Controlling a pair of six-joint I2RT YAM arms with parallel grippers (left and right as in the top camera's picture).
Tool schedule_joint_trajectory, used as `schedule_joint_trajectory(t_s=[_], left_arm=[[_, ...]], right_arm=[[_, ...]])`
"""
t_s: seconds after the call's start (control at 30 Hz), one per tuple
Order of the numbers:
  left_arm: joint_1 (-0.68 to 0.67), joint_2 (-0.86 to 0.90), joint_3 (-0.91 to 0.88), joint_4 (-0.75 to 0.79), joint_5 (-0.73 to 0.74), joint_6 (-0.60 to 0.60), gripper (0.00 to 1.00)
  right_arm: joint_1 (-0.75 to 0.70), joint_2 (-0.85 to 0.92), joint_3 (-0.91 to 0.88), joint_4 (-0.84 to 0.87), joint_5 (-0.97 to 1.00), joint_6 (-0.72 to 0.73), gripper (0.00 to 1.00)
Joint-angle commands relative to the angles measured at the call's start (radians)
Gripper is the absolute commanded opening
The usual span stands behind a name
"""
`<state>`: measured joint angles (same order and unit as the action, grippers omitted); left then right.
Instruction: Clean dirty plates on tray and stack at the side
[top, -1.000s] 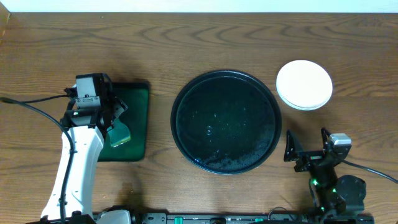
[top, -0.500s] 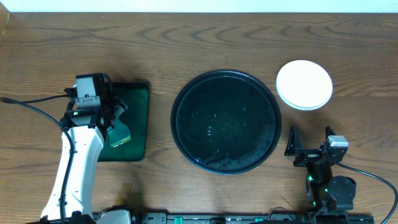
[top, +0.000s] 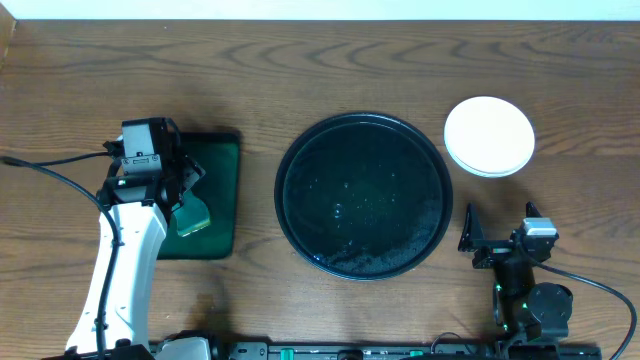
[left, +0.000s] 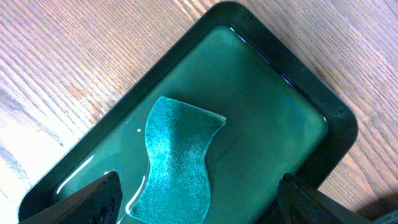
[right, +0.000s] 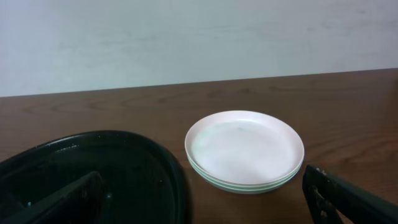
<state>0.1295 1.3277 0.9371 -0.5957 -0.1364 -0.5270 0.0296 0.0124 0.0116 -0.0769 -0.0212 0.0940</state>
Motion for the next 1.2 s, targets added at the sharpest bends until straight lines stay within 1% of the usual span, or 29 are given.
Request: schedule_joint_trajectory(t_s=[0.0,0.37,0.47,0.53,0.6,0.63,0.77,0.87,0.93,1.03,1.17], left_arm=[[0.006,0.003,0.021,-0.002,-0.006,0.002,0.81],[0.006,0.003,0.021,-0.010,-0.013,0.010,0.81],[0.007,0.001,0.019,-0.036,-0.029,0.080,0.81],[0.006,-0.032,0.005,-0.037,-0.027,0.084,0.81],[0.006,-0.111,-0.035,-0.023,0.004,0.091,0.81],[0.006,-0.164,-0.065,-0.008,0.036,0.118,0.81],[0.004,-0.432,-0.230,0.059,0.170,0.301,0.82],[0.004,-0.608,-0.343,0.059,0.179,0.368,0.81],[0.004,-0.703,-0.410,0.059,0.179,0.397,0.82],[0.004,-0.824,-0.501,0.086,0.178,0.404,0.81],[0.003,-0.982,-0.649,0.241,0.182,0.402,0.81]], right_arm=[[0.011,-0.008,-0.006,0.003,0.013,-0.017,0.99],[0.011,-0.008,-0.006,0.003,0.013,-0.017,0.99],[0.011,-0.008,-0.006,0.003,0.013,-0.017,0.99],[0.011,-0.008,-0.006,0.003,0.013,-0.017,0.99],[0.011,-0.008,-0.006,0.003,0.013,-0.017,0.99],[0.011,-0.008,-0.006,0.003,0.013,-0.017,0.99],[0.011,-0.008,-0.006,0.003,0.013,-0.017,0.99],[0.011,-0.008,-0.006,0.003,0.013,-0.017,0.99],[0.011,-0.008,-0.006,0.003,0.013,-0.017,0.99],[0.011,-0.008,-0.006,0.003,0.013,-0.017,0.99],[0.011,-0.008,-0.006,0.003,0.013,-0.017,0.99]])
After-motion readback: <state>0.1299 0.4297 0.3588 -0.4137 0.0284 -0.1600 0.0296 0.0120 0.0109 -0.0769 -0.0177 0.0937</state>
